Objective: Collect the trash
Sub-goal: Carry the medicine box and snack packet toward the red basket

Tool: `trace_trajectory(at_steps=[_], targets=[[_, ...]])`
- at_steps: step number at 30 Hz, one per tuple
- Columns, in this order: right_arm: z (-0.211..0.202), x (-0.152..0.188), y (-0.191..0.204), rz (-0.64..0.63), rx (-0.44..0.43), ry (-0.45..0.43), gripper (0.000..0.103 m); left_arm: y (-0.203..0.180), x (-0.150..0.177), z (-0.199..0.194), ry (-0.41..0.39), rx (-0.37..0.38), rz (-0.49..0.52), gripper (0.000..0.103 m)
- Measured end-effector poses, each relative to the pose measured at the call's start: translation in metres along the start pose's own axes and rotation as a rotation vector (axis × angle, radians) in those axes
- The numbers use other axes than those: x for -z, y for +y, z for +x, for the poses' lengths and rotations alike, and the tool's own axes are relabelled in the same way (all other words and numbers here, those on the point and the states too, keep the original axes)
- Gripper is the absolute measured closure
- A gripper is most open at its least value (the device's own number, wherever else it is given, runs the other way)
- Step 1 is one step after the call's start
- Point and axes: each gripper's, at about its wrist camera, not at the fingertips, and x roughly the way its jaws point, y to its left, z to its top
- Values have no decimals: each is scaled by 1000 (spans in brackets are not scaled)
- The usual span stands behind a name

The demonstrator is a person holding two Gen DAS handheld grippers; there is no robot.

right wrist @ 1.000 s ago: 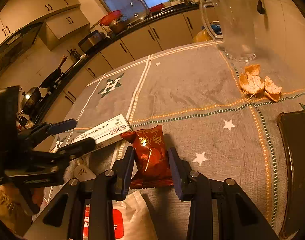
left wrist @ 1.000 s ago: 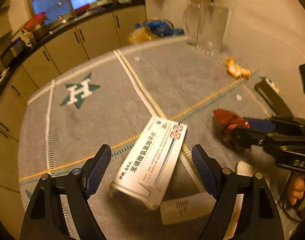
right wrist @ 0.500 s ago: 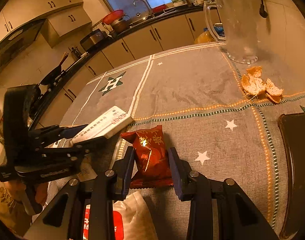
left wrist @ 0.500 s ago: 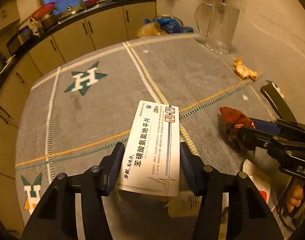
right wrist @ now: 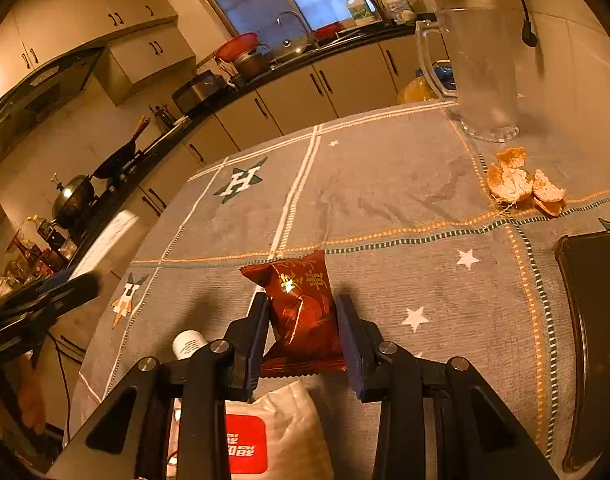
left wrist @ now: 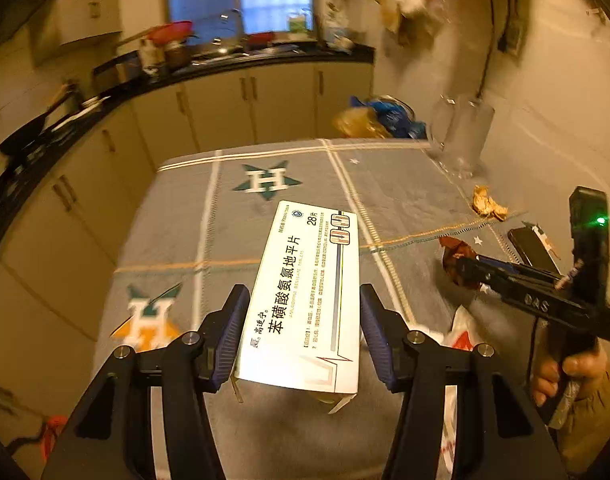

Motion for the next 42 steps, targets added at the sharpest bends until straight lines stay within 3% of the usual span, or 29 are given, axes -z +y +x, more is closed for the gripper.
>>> trace_trajectory(at_steps=[9,17,24,30,42], targets=[[-4,9,10,-28,-25,-4,66,25,57,-90,-83,-124,-131,49],[-3,9,12,-32,-29,-5,66,54,109,-148,-144,-167,-305,49],[-2,11,14,-51,-32,-6,66,86,148,-172,-160,-273,-454,49],[-2,11,16,-62,-24,-15,66,107,179,-190,-170,-382,-503,48],[-13,19,47,-141,40,-57,66,151,227,-188,-165,-423,-581,48]])
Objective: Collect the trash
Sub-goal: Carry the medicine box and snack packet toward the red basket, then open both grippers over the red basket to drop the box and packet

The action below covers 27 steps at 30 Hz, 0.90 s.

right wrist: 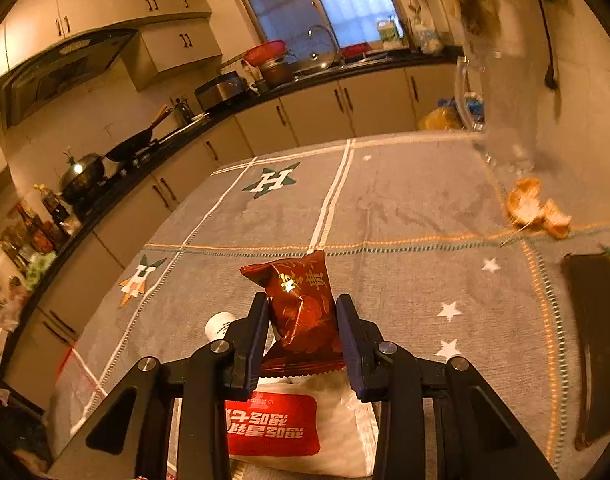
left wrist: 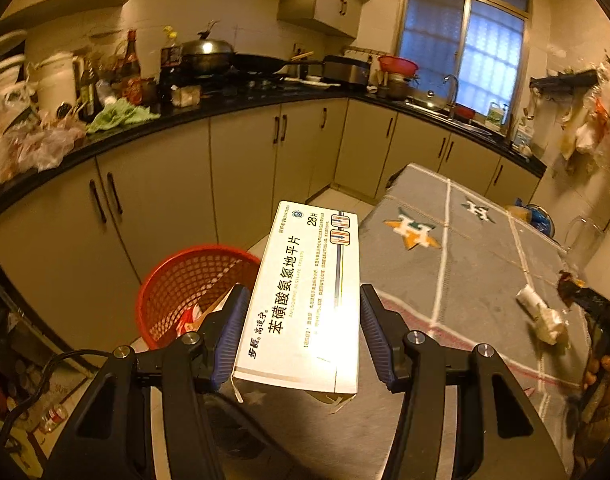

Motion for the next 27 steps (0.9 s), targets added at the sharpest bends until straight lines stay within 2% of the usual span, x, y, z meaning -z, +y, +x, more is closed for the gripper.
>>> trace_trajectory(at_steps=[5,13,20,27], targets=[[-24,3,33,2,-69,7,66,37,7,19,35,-13,-68,48],[-28,13,150,-133,-253,83,66,103,19,40,72,-33,-200,48],[16,45,271,-256,-427,245,66,142,21,64,112,-41,-240,48],[78,80,367,-324,-488,365,66,161,9,90,131,-33,-226,48]])
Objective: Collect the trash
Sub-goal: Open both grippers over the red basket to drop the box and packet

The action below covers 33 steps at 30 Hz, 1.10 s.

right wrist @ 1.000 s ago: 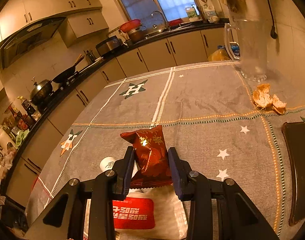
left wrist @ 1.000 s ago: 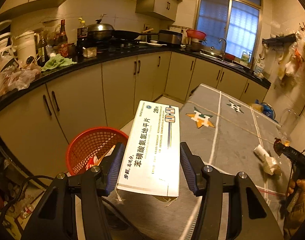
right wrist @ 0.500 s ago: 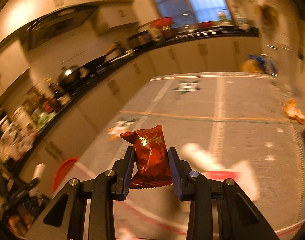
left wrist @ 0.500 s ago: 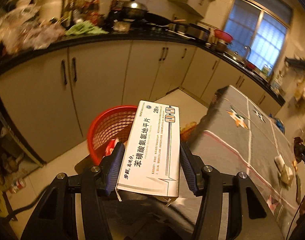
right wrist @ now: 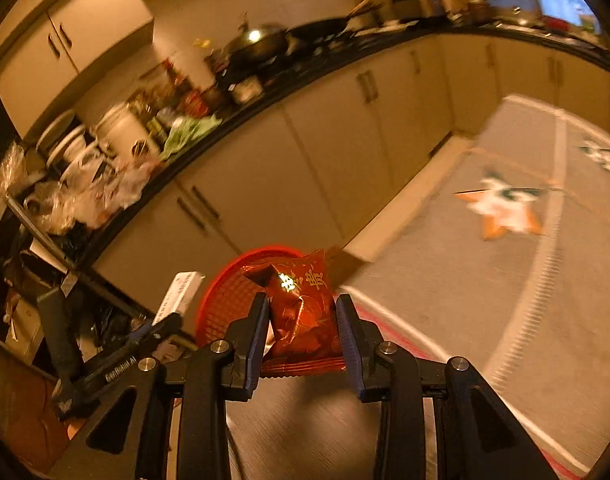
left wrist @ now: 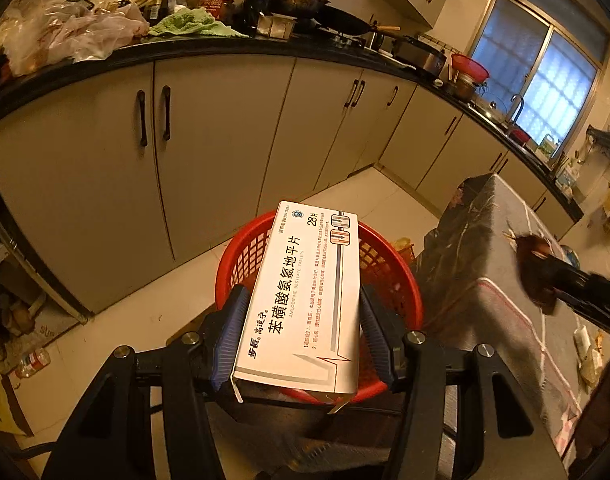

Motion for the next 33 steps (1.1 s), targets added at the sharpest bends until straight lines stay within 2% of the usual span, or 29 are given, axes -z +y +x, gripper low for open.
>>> trace_trajectory(at_steps=[6,7,8,11,16,21,23,28,33], targets=[[77,-14,22,6,-32,87,63,6,-5,20,31,22,-27,48],[83,-15,22,14,-35,94,59,6,-5,22,36,31,-30,48],[87,-14,21,24,-37,99,50,7,-5,24,41,38,-32,47],[87,-10,13,48,-38,99,46,7,-3,28,56,49,-38,43],[58,-2,-2,84,-16,60,45,1,3,16,74,35,-55,42],[15,16,-12,101,9,7,43,-15,11,-16,41,-21,-27,38],[-2,23,-13,101,21,-17,41,-27,13,-35,-3,-71,12,37],[-49,45,-16,104,40,-84,38,-55,17,-80,-150,-183,95,26],[-93,69,-17,92,66,-141,36,-81,27,-120,-269,-297,177,25]])
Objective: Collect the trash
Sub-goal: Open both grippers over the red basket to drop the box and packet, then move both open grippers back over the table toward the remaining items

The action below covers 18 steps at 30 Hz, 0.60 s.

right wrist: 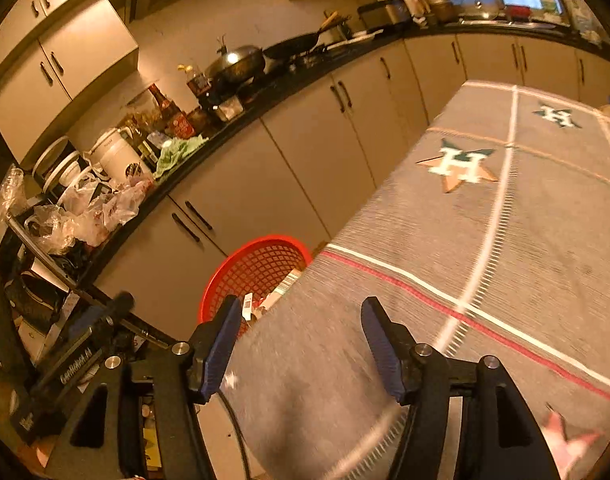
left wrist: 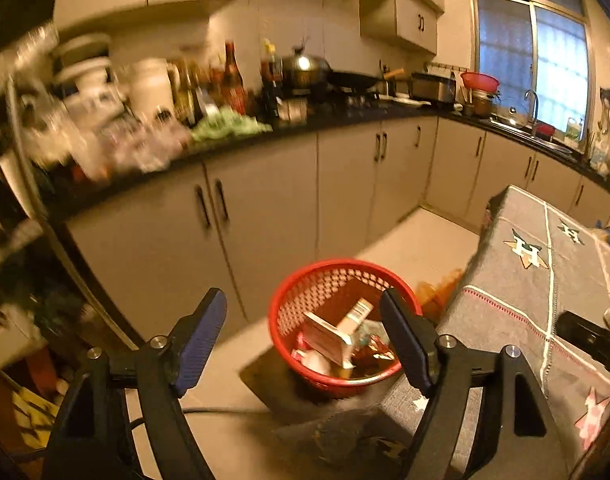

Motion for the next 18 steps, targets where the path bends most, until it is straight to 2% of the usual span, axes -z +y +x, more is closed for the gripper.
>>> trace_trajectory(at_steps=[8,18], targets=[[-68,22,-13,9,16,-99,30,-16,-6,-65,-140,-114,76,20],[-121,49,-33,49,47,-160,28,-48,-2,-112,-181,-9,143,18]])
